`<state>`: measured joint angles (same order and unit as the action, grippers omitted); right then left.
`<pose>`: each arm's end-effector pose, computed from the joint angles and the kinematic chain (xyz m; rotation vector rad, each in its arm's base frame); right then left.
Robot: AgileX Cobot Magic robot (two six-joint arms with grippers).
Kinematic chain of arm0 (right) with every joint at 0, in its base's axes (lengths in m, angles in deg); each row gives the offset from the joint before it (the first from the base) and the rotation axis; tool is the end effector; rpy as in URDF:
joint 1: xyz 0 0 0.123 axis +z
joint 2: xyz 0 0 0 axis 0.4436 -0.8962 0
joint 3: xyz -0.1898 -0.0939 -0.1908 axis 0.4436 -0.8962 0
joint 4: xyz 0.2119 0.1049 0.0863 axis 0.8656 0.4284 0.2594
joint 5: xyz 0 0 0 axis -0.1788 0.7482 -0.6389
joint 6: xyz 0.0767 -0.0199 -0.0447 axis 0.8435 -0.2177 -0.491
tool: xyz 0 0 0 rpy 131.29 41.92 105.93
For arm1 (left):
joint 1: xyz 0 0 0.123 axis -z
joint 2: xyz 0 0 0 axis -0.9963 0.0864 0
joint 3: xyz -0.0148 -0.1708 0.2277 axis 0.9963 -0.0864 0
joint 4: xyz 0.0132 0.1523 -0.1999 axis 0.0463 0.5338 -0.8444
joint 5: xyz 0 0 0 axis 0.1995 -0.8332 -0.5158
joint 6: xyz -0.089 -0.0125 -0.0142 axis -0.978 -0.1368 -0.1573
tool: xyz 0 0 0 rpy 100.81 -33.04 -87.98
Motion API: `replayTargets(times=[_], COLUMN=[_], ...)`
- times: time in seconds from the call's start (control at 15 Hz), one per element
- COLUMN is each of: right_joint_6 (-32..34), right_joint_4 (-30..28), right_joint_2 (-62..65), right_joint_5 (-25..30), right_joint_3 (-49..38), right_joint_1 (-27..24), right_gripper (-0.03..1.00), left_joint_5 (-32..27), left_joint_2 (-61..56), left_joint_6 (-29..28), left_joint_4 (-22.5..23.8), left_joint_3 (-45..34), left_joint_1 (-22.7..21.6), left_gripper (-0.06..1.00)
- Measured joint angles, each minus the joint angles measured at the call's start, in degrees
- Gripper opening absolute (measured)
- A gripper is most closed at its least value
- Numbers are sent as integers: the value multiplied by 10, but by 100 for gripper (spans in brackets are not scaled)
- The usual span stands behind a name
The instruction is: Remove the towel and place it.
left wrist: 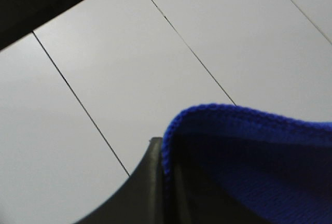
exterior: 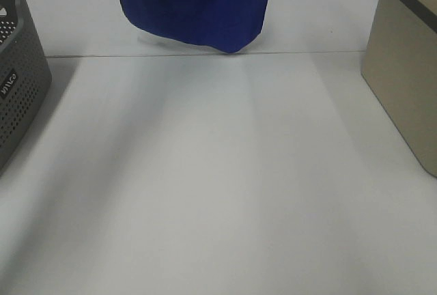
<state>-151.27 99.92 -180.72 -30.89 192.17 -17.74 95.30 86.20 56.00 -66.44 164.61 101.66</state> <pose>0.4992 0.1130 0.4579 -0.5540 1.2932 0.2829 0.5013 -0.1510 0.4598 0.5266 0.9745 0.3391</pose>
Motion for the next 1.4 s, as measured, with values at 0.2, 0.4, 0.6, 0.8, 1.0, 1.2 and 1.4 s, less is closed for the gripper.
replayTargets(times=[0.2, 0.4, 0.6, 0.8, 1.0, 1.2, 1.4], right_joint_6=[5, 101, 194, 235, 320, 386, 406], right_joint_4=[-61, -196, -304, -313, -311, -311, -340], right_joint_2=[-11, -15, -17, 18, 93, 142, 147], right_joint_5=[37, 209, 340, 393, 413, 413, 413], right_joint_3=[-28, -42, -42, -44, -45, -45, -100], right_joint_1=[0, 0, 0, 0, 0, 0, 0], right_gripper=[2, 2, 2, 2, 2, 2, 2], left_joint_5=[-107, -341, -533, -630, -744, -755, -757], left_joint_2=[23, 13, -9, -38, -112, -151, -143], left_joint_6=[0, 0, 0, -10, -25, -52, -92], left_joint_4=[0, 0, -8, -17, -39, -49, -23], left_joint_3=[1, 1, 1, 1, 1, 3, 4], left_joint_1=[2, 14, 21, 26, 39, 51, 53], left_gripper=[0, 0, 0, 0, 0, 0, 0])
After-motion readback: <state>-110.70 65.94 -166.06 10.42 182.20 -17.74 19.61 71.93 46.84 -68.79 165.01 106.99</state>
